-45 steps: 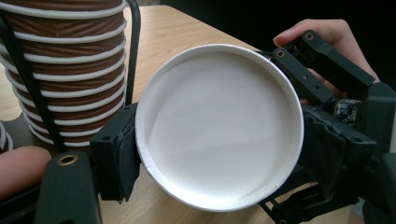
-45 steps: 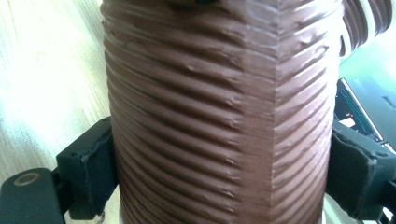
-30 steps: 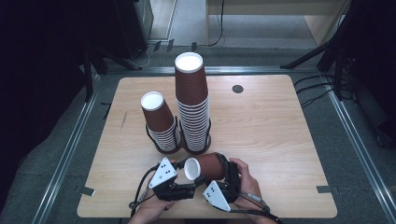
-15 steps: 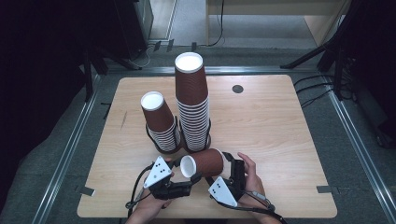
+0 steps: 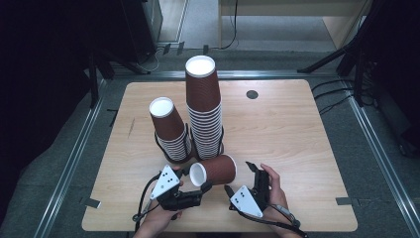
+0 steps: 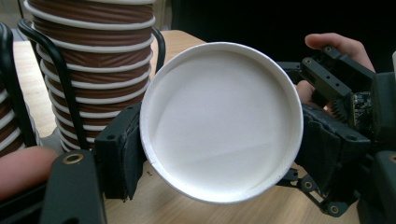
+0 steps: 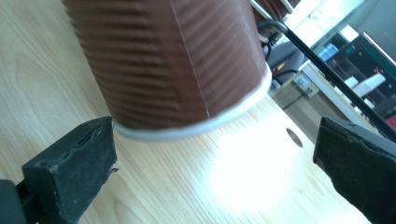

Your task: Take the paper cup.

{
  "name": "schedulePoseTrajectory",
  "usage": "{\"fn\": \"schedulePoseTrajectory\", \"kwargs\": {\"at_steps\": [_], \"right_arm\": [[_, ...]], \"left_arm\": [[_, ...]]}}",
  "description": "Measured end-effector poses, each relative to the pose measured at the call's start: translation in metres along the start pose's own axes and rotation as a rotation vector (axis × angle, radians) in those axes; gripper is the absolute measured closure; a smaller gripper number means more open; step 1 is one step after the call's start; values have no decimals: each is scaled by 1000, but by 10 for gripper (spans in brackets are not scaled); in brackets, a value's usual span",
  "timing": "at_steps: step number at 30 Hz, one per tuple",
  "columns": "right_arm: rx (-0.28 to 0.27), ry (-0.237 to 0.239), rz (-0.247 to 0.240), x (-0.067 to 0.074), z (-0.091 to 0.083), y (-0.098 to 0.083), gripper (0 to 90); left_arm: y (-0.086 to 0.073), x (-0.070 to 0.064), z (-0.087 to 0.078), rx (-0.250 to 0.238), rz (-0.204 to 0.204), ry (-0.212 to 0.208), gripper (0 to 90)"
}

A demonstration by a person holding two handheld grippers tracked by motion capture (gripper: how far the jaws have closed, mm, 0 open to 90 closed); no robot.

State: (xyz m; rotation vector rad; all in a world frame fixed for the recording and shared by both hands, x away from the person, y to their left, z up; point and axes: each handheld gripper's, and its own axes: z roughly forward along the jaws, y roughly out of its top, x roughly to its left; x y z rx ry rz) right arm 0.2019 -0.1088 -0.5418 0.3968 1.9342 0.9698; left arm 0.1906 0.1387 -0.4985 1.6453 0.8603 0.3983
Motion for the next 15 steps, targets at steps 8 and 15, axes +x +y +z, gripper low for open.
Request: {"fn": "schedulePoseTrajectory", "kwargs": {"at_steps": [8,15], "right_arm": [[31,-24,88,-9,-6,-8,0],[53,1,295,-12,-11,-17,1]], "left_arm": [[1,3,-3,-23,-6,27,240],[1,4,-1,-40,-4,47,239]]}}
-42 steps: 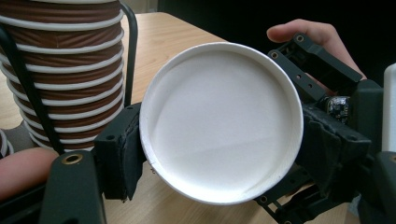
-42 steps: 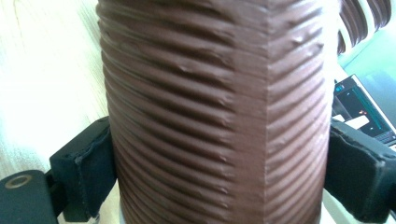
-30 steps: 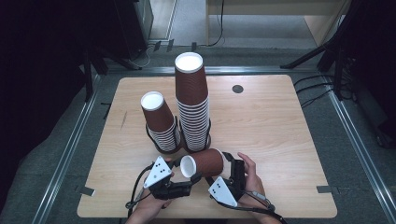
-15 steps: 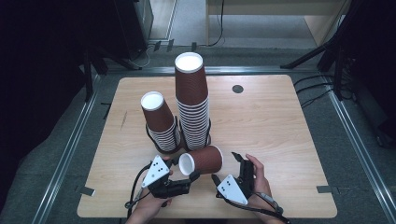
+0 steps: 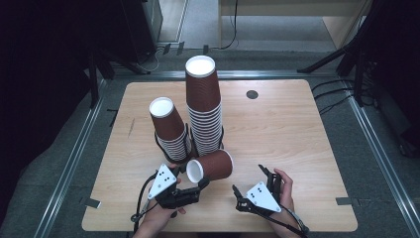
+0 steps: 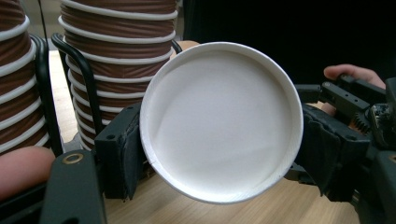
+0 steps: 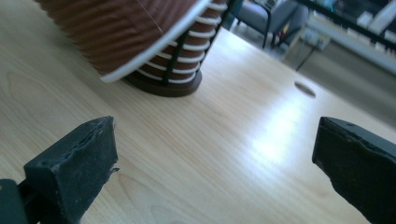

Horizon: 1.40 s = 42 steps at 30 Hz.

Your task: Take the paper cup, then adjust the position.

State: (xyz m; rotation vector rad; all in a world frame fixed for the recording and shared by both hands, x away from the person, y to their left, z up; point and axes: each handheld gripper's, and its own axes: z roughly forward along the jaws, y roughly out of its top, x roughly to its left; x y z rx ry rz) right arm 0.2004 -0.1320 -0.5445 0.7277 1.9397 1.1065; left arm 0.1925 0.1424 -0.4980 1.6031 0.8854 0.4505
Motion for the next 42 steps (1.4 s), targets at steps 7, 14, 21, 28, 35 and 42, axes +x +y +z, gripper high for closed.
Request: {"fn": "schedulePoseTrajectory", "kwargs": {"at_steps": [7,14,21,28,35,42], "right_arm": [[20,22,264,-10,2,2,37],[-12,-28,348,-8,1,5,0],[-20,-8,470,-5,0,10,0],[-58,54,691,-6,1,13,0],[-79,120,835,-5,0,12,0],[-100,178,946,-3,-3,14,0]], "left_arm": [[1,0,-1,-14,-2,11,239],[-1,2,-2,-32,2,30,239],[-1,-1,-4,-59,10,35,238],[-3,0,-4,-92,-5,34,238],[-3,-2,-1,-97,-1,34,238],[-3,-3,1,-118,-10,22,238]]}}
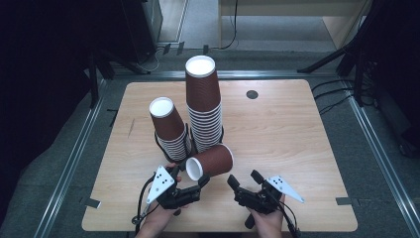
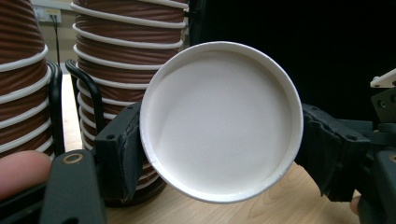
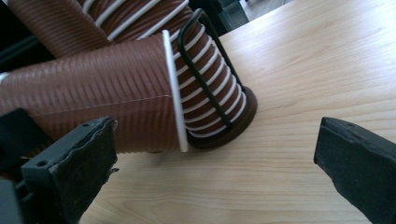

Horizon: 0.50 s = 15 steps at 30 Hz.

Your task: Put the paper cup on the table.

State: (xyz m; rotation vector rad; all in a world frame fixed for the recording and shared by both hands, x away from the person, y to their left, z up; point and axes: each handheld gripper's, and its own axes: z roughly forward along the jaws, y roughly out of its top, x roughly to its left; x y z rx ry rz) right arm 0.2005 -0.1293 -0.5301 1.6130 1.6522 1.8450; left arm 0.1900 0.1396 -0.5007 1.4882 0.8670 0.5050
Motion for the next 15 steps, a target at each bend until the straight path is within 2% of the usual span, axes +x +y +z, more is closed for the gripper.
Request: {"fn": "schedulePoseTrajectory", "kwargs": {"at_steps": [3,8,9,11,15], "right_arm": [[1,19,26,2,0,0,0],[4,73,152,5,1,4,0],[4,73,152,5,1,4,0],[5,92,209,5,3,5,0],[10,108,274,5,4,6,0]], "left_arm": [[0,0,0,-4,-1,2,238],[-1,1,-2,-8,-1,10,238],[-1,1,-2,-8,-1,10,238],[-1,1,-2,-10,1,13,238],[-2,-1,-2,-16,6,16,238]]}}
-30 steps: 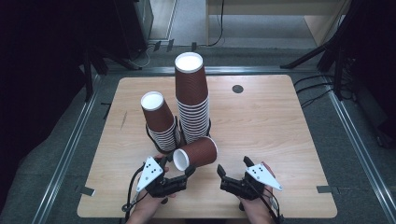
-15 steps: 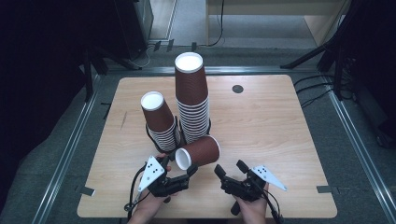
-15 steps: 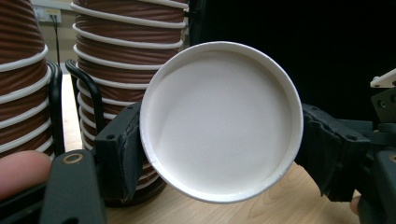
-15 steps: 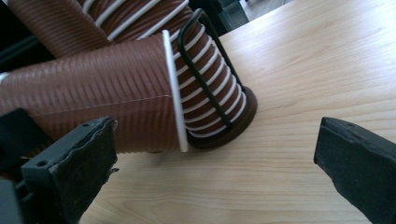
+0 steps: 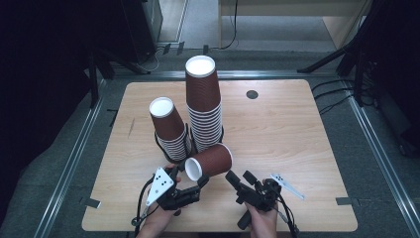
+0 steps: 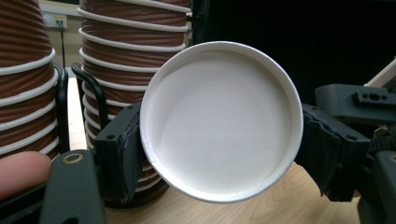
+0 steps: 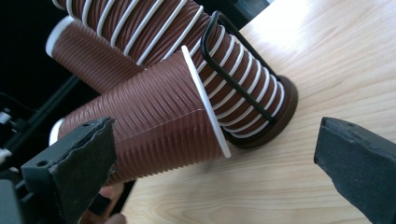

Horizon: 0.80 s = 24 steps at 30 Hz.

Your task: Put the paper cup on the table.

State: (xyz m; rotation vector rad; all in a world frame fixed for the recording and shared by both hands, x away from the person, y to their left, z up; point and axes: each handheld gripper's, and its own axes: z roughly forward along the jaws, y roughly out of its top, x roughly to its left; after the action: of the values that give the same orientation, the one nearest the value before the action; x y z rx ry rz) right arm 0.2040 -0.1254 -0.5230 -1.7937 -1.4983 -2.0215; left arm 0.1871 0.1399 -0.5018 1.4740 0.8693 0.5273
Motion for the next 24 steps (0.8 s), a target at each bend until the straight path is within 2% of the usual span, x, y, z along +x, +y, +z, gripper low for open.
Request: {"fn": "schedulePoseTrajectory", "kwargs": {"at_steps": [5,6,10,11,12,13,16,18,24], "right_arm": [[-1,24,76,2,0,1,0],[-1,24,76,2,0,1,0],[9,45,199,1,0,0,0],[9,45,199,1,0,0,0],[13,50,256,-1,0,0,0],[18,52,282,-2,0,0,0],[22,53,317,-3,0,-1,0],[28,58,373,-5,0,-3,0],[43,76,471,-6,2,-7,0]], "left_arm": [[-2,-5,3,2,19,-10,239],[-2,-5,3,2,19,-10,239],[-4,-10,4,-2,30,-17,239],[-4,-10,4,-2,30,-17,239],[-5,-11,5,-3,30,-17,239],[-5,-12,5,-3,34,-19,239],[-6,-15,6,-2,39,-22,239],[-7,-17,7,-1,42,-25,239],[-9,-21,9,-2,50,-29,239]]}}
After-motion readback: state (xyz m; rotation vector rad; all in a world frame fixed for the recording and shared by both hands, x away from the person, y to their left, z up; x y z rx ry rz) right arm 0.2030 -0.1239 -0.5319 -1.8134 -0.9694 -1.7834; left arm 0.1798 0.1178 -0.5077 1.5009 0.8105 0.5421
